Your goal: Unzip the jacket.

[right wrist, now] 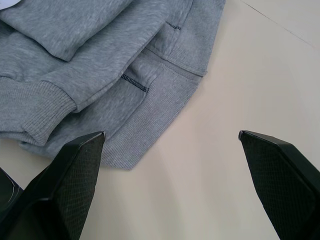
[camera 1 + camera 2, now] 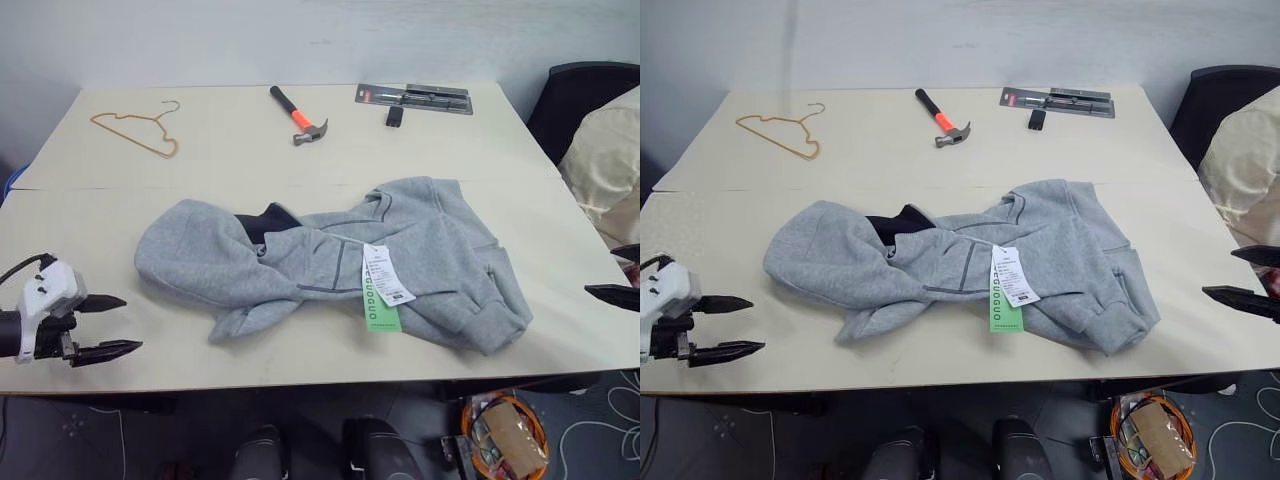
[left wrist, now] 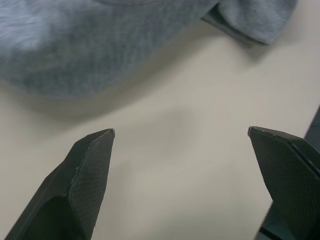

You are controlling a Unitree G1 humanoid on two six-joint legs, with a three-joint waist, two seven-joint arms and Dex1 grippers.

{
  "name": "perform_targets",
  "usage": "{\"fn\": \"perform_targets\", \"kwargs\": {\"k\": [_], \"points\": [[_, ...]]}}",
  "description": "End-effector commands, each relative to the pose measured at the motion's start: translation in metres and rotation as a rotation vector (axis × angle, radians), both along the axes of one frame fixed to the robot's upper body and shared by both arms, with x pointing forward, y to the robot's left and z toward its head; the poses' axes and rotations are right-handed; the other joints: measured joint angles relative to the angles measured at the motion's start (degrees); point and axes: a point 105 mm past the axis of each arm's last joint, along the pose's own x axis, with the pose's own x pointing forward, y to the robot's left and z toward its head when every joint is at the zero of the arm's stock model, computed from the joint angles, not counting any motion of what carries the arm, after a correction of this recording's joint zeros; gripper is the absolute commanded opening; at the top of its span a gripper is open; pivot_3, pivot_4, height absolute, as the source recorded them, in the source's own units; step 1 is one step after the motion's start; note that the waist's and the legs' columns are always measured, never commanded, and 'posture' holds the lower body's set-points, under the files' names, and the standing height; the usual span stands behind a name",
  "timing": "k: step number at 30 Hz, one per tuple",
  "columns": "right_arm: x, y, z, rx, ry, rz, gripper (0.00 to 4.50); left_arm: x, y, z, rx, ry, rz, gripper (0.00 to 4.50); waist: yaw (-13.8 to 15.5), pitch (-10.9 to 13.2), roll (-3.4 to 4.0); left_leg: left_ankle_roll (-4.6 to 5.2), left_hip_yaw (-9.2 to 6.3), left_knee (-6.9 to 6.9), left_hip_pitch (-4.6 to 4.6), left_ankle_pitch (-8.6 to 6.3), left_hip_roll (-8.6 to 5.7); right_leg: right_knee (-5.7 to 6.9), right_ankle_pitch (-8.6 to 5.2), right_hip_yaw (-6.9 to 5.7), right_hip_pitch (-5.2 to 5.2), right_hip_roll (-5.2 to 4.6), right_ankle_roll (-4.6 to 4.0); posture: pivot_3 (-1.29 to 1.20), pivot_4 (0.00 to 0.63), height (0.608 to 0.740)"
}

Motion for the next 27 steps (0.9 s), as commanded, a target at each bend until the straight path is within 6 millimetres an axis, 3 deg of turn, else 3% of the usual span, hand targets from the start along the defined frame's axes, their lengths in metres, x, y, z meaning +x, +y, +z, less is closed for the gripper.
{"fn": "perform_targets", "kwargs": {"k": [1, 18, 23, 27], "points": [[0.001, 0.001, 0.006, -0.013, -0.03, 0.016, 4.46, -0.002, -0.004, 0.01, -0.006, -0.029, -0.021, 4.5, 0.0, 0.0, 0.0, 0.0, 0.0, 0.0, 0.0, 0.0, 0.0, 0.01, 0.0, 0.0, 0.0, 0.0, 0.0, 0.0, 0.15, 0.74], [-0.002, 0.007, 0.003, -0.009, -0.038, 0.041, 4.46, 0.007, -0.029, 0.023, -0.081, -0.074, -0.07, 4.5, 0.03, 0.0, 0.0, -0.06, 0.0, 0.02, 0.01, 0.04, -0.01, 0.04, 0.0, 0.0, 0.01, 0.01, 0.0, 0.0, 0.15, 0.74], [-0.005, 0.013, 0.003, -0.007, -0.04, 0.06, 4.46, 0.01, -0.052, 0.032, -0.1, -0.084, -0.164, 4.5, 0.12, 0.0, 0.0, -0.16, -0.01, 0.02, 0.0, 0.09, -0.01, 0.04, 0.0, 0.0, 0.02, 0.02, 0.0, 0.0, 0.15, 0.74], [-0.011, 0.031, 0.005, 0.009, -0.037, 0.117, 4.46, 0.014, -0.084, 0.048, -0.129, -0.109, -0.305, 4.5, 0.25, 0.0, 0.0, -0.18, -0.02, 0.05, 0.0, 0.1, -0.02, 0.05, 0.01, 0.0, 0.04, 0.03, 0.02, 0.0, 0.15, 0.74]]}}
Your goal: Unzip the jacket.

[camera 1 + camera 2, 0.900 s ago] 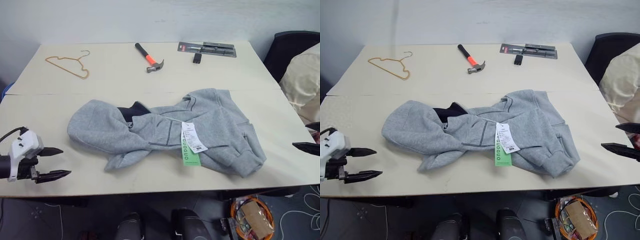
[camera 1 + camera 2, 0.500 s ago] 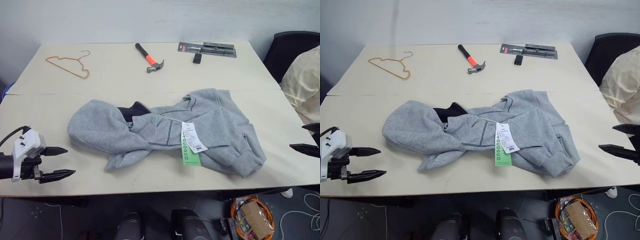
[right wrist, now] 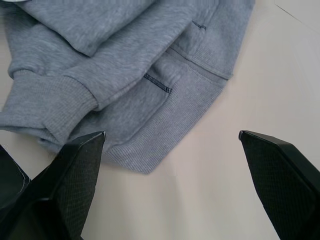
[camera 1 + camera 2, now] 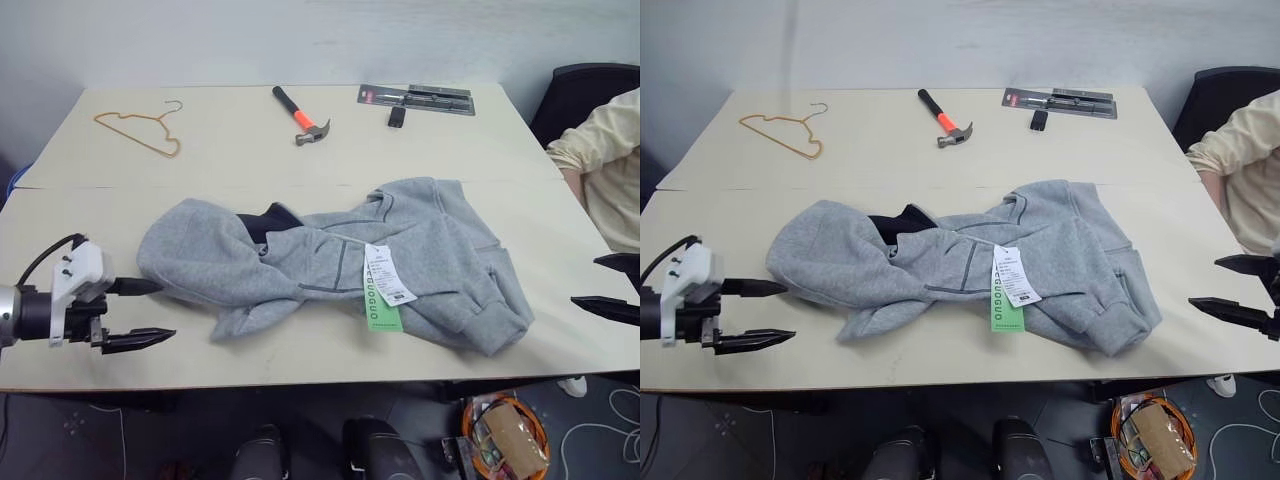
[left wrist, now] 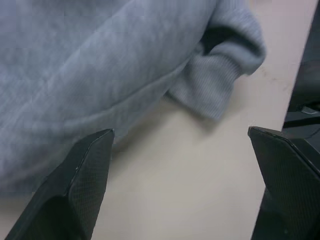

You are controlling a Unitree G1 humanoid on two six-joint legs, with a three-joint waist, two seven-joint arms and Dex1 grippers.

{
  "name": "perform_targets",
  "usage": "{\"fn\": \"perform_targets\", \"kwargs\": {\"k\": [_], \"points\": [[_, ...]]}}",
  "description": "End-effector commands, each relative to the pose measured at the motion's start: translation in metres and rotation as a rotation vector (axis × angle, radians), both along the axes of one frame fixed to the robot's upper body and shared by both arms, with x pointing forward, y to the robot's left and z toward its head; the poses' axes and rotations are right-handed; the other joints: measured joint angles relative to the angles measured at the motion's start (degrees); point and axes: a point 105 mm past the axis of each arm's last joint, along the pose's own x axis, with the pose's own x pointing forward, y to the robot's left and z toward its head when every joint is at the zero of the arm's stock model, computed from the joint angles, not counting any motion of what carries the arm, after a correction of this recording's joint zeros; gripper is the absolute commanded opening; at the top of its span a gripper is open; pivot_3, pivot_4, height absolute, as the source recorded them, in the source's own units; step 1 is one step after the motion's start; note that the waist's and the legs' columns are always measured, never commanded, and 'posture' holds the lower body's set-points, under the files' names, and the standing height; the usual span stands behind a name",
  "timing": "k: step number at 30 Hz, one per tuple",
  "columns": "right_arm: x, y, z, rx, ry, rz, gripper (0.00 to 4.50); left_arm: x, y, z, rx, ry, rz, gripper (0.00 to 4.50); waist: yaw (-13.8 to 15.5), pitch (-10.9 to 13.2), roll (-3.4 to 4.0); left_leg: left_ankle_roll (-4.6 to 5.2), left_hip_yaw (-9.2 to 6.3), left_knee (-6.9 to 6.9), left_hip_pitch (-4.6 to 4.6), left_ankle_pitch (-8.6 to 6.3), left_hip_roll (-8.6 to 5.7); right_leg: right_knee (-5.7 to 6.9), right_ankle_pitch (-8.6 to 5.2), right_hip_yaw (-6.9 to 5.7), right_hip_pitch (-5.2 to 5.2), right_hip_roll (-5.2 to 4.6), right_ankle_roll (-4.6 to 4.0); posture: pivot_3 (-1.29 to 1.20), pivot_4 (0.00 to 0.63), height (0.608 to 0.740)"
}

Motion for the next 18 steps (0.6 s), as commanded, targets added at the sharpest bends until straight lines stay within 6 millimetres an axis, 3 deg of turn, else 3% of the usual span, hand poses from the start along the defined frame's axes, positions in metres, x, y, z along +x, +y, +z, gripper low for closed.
{"fn": "perform_targets", "kwargs": {"k": [1, 9, 15, 18], "points": [[-0.008, 0.022, 0.017, 0.024, -0.051, 0.076, 4.46, 0.002, -0.034, 0.018, -0.014, -0.041, -0.163, 4.5, 0.17, 0.0, 0.0, 0.0, -0.01, 0.01, -0.01, 0.0, 0.0, 0.01, 0.0, 0.0, 0.01, 0.01, 0.0, 0.0, 0.15, 0.74], [-0.028, 0.087, 0.016, 0.085, -0.046, 0.228, 4.46, 0.033, -0.118, 0.031, 0.036, -0.132, -0.511, 4.5, 0.72, -0.01, 0.01, -0.02, -0.09, 0.38, -0.16, 0.01, 0.0, 0.08, 0.07, 0.01, 0.05, 0.19, 0.13, 0.0, 0.15, 0.74], [-0.035, 0.109, 0.013, 0.125, -0.067, 0.232, 4.46, 0.08, -0.16, 0.014, 0.165, -0.237, -0.529, 4.5, 1.55, -0.02, 0.0, -0.01, -0.06, 0.53, -0.14, 0.01, -0.01, 0.1, 0.08, 0.11, 0.07, 0.3, 0.16, 0.0, 0.15, 0.74], [-0.041, 0.114, 0.01, 0.14, -0.073, 0.216, 4.46, 0.082, -0.173, 0.002, 0.219, -0.252, -0.589, 4.5, 1.5, -0.01, -0.01, 0.03, -0.06, 0.56, -0.19, -0.01, -0.01, 0.08, 0.09, 0.19, 0.04, 0.31, 0.18, 0.0, 0.15, 0.74]]}}
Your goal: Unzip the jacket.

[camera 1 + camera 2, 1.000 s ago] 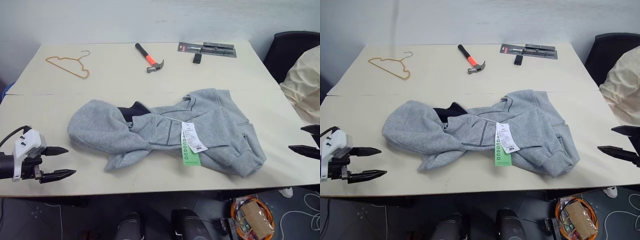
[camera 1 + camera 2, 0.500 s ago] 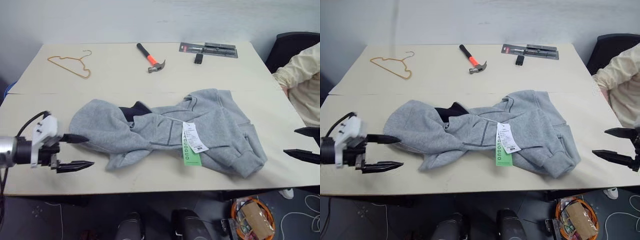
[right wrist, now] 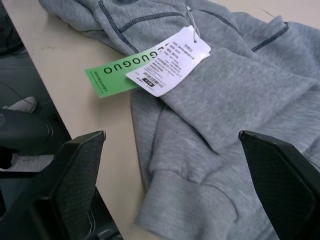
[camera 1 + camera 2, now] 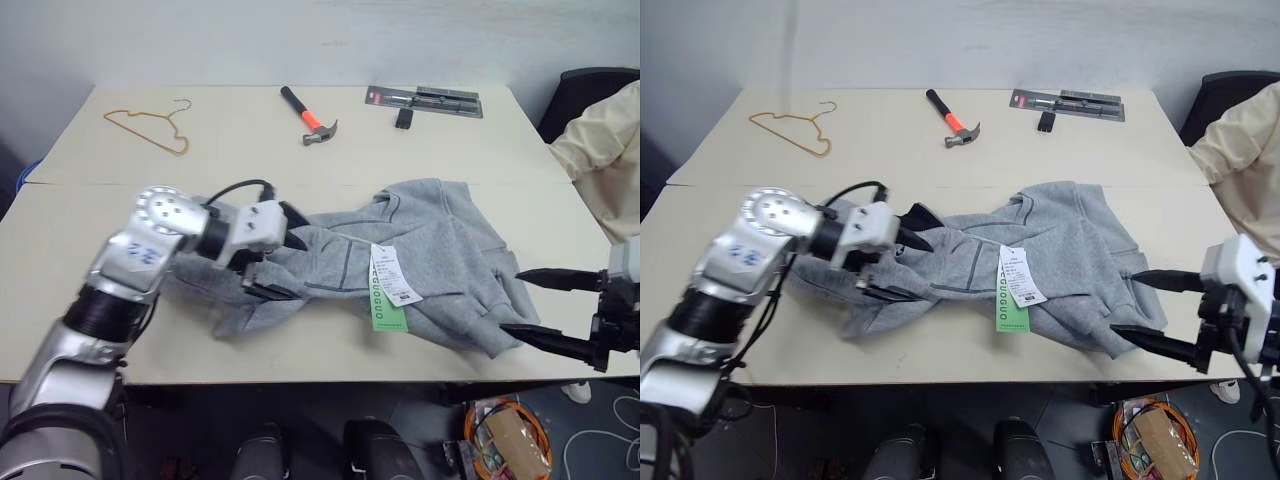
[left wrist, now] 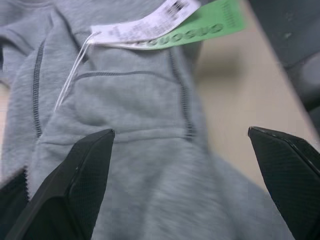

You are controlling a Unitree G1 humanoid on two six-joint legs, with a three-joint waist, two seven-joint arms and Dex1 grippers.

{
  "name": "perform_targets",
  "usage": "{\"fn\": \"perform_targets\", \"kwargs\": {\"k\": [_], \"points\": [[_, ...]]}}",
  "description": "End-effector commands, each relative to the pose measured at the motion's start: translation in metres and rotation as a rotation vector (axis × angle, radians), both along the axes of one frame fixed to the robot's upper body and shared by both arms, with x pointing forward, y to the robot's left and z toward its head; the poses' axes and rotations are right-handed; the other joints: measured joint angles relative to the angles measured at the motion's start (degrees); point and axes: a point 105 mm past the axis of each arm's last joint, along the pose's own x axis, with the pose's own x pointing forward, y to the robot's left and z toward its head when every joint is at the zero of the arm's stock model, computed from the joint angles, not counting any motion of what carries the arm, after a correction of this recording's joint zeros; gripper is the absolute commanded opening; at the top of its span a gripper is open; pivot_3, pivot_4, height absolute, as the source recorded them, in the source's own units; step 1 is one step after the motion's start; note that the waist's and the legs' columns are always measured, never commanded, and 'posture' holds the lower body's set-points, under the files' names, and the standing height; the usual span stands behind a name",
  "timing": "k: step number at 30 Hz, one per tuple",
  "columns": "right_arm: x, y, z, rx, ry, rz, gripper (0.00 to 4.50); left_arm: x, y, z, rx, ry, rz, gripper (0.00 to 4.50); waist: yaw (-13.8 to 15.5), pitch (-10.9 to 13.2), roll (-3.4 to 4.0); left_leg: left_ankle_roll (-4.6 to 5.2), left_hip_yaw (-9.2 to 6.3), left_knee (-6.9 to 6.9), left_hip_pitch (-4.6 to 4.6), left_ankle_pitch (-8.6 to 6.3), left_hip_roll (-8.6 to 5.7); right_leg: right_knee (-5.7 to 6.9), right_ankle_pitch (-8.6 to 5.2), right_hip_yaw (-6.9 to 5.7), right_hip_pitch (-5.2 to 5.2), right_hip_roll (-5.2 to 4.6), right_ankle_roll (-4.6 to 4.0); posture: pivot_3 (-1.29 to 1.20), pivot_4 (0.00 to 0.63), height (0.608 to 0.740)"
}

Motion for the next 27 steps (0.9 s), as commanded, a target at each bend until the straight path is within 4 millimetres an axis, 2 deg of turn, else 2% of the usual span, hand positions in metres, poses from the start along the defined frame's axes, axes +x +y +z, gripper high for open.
{"fn": "perform_targets", "kwargs": {"k": [1, 6, 10, 13, 19, 25, 27], "points": [[-0.008, 0.005, 0.007, 0.013, -0.044, -0.021, 4.46, 0.001, -0.008, -0.004, 0.069, -0.072, -0.07, 4.5, 0.03, 0.0, 0.0, 0.0, -0.01, -0.01, -0.01, 0.0, 0.0, -0.02, 0.0, 0.0, 0.0, 0.0, 0.0, 0.0, 0.15, 0.74], [-0.01, 0.004, 0.007, 0.015, -0.056, -0.057, 4.46, -0.007, -0.016, -0.004, 0.051, -0.052, -0.134, 4.5, 0.04, 0.0, 0.0, 0.01, -0.02, 0.02, 0.0, 0.0, 0.02, 0.04, -0.01, 0.0, 0.0, -0.04, 0.01, 0.0, 0.15, 0.74], [-0.009, 0.007, 0.011, 0.025, -0.073, -0.064, 4.46, -0.002, -0.015, -0.008, 0.075, -0.086, -0.133, 4.5, 0.02, 0.0, -0.01, 0.01, -0.03, 0.03, 0.01, 0.0, 0.01, 0.04, -0.01, 0.0, 0.01, -0.05, 0.01, 0.0, 0.15, 0.74], [-0.007, 0.008, 0.012, 0.022, -0.081, -0.066, 4.5, -0.001, -0.014, -0.014, 0.106, -0.113, -0.146, 3.9, 0.04, 0.0, -0.01, 0.02, -0.04, 0.04, 0.0, 0.01, 0.01, 0.05, -0.01, -0.01, 0.01, -0.04, 0.01, 0.0, 0.15, 0.74], [-0.004, 0.009, 0.015, 0.023, -0.088, -0.066, 4.5, 0.006, -0.009, -0.026, 0.176, -0.166, -0.138, 1.97, 0.04, 0.0, -0.01, 0.02, -0.05, 0.03, 0.0, 0.01, 0.0, 0.04, 0.0, -0.02, 0.01, -0.05, 0.01, 0.0, 0.15, 0.74], [-0.001, 0.011, 0.014, 0.022, -0.088, -0.06, 4.5, 0.006, -0.009, -0.031, 0.172, -0.164, -0.137, 0.01, 0.02, 0.0, -0.01, 0.03, -0.05, 0.03, 0.0, 0.01, 0.01, 0.04, 0.0, -0.02, 0.01, -0.05, 0.01, 0.0, 0.15, 0.74], [0.0, 0.011, 0.014, 0.021, -0.086, -0.058, 4.5, 0.003, -0.006, -0.032, 0.178, -0.165, -0.142, 0.01, -0.02, 0.0, -0.01, 0.03, -0.05, 0.03, 0.0, 0.0, 0.01, 0.04, 0.0, -0.02, 0.02, -0.06, 0.01, 0.0, 0.15, 0.74]]}}
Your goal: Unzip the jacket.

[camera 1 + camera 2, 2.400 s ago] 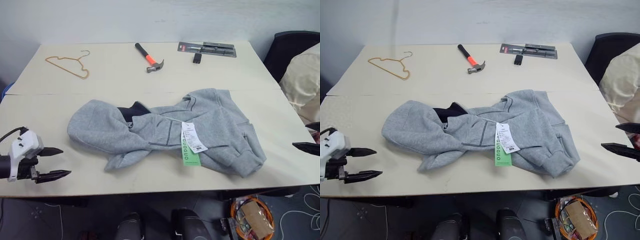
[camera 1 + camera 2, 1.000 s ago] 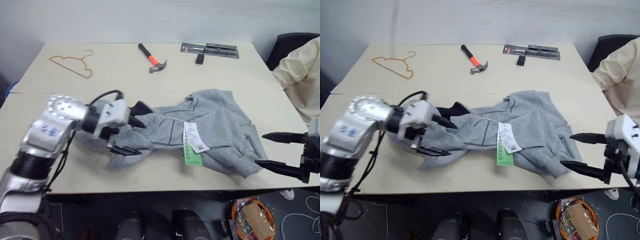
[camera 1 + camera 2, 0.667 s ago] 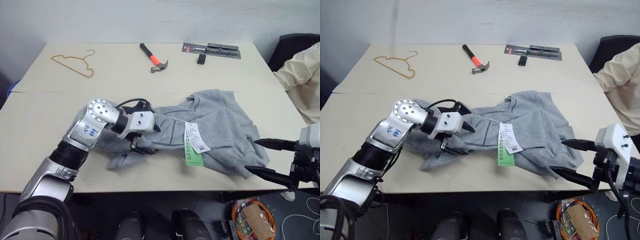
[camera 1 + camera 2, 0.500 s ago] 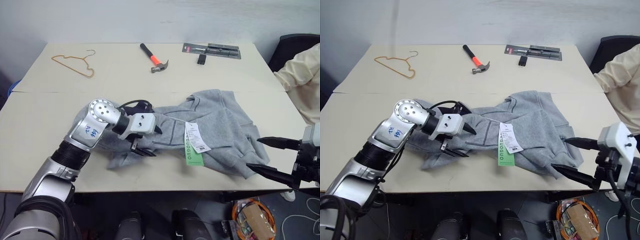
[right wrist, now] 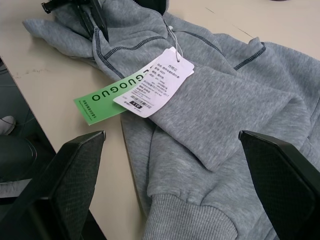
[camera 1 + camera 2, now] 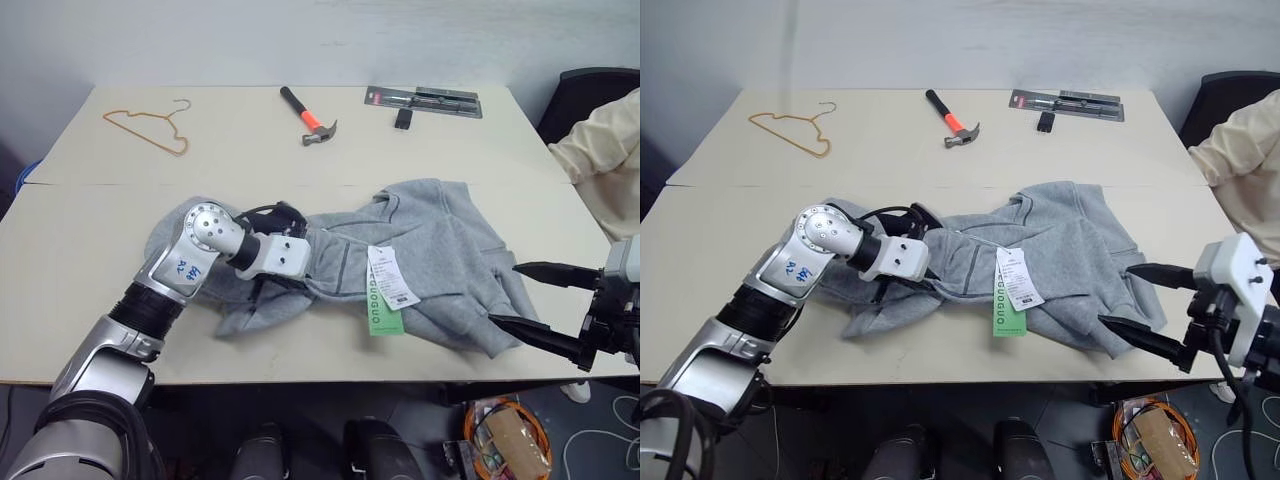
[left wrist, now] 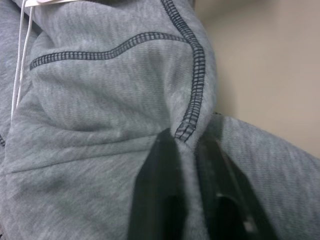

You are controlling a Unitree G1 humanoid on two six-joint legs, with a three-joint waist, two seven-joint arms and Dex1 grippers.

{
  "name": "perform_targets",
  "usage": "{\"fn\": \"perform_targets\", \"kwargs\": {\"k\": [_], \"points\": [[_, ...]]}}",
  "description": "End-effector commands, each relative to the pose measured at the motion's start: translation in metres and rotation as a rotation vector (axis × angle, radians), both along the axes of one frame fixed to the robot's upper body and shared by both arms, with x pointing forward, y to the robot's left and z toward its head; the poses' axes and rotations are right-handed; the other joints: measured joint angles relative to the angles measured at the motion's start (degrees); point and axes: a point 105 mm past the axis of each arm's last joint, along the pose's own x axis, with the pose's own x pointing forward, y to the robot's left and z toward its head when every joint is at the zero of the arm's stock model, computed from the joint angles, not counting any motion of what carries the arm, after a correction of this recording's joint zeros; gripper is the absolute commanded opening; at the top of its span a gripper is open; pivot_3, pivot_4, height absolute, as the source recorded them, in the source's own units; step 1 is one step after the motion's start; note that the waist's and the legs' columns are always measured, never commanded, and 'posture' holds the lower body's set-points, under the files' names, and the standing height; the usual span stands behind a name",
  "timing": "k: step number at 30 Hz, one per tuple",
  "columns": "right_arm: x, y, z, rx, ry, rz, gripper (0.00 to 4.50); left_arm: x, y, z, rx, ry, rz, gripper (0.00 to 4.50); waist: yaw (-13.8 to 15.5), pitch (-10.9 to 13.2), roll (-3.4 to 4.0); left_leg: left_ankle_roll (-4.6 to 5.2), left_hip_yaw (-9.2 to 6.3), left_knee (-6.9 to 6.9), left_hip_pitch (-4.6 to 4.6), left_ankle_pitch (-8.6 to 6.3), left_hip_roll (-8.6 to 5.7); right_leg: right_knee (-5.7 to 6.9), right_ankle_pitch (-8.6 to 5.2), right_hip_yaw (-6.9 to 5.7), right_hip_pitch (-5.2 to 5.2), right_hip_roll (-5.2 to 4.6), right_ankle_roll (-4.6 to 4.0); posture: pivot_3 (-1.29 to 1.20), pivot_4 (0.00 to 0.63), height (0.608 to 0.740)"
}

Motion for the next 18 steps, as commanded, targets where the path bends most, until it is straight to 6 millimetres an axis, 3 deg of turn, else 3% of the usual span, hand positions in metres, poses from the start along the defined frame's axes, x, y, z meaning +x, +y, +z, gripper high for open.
{"fn": "perform_targets", "kwargs": {"k": [1, 4, 10, 13, 18], "points": [[0.001, 0.003, 0.005, -0.014, -0.017, 0.015, 4.5, -0.007, 0.004, -0.001, 0.009, -0.01, -0.02, 0.01, -0.09, 0.0, 0.0, 0.0, 0.0, 0.0, 0.0, 0.0, 0.0, 0.0, 0.0, 0.0, 0.0, 0.0, 0.0, 0.0, 0.15, 0.74], [0.0, 0.004, 0.0, -0.022, 0.005, 0.026, 4.5, -0.017, 0.015, 0.008, -0.013, -0.026, -0.061, 0.01, -0.23, 0.0, 0.0, 0.0, 0.0, -0.01, 0.01, 0.0, 0.04, 0.01, 0.0, 0.01, -0.01, 0.02, 0.0, 0.0, 0.15, 0.74], [-0.005, 0.0, -0.023, -0.063, 0.087, 0.038, 4.5, -0.039, 0.057, 0.03, -0.028, -0.115, -0.129, 0.01, -0.22, 0.0, 0.0, -0.01, 0.0, -0.04, 0.03, 0.01, 0.07, 0.01, 0.0, 0.0, -0.01, 0.0, -0.01, 0.0, 0.15, 0.74], [-0.004, -0.006, -0.036, -0.097, 0.114, 0.016, 4.5, -0.052, 0.082, 0.03, 0.012, -0.135, -0.137, 0.01, -0.24, 0.0, 0.0, 0.0, 0.01, -0.04, 0.03, 0.0, 0.06, 0.0, 0.0, -0.02, 0.0, -0.03, -0.01, 0.0, 0.15, 0.74], [-0.005, -0.016, -0.055, -0.139, 0.148, -0.009, 4.5, -0.079, 0.125, 0.014, 0.111, -0.047, -0.085, 0.01, -0.49, 0.0, -0.01, 0.01, 0.01, -0.08, 0.03, -0.01, 0.06, -0.03, -0.02, -0.07, 0.0, -0.05, -0.03, 0.0, 0.15, 0.74]]}}
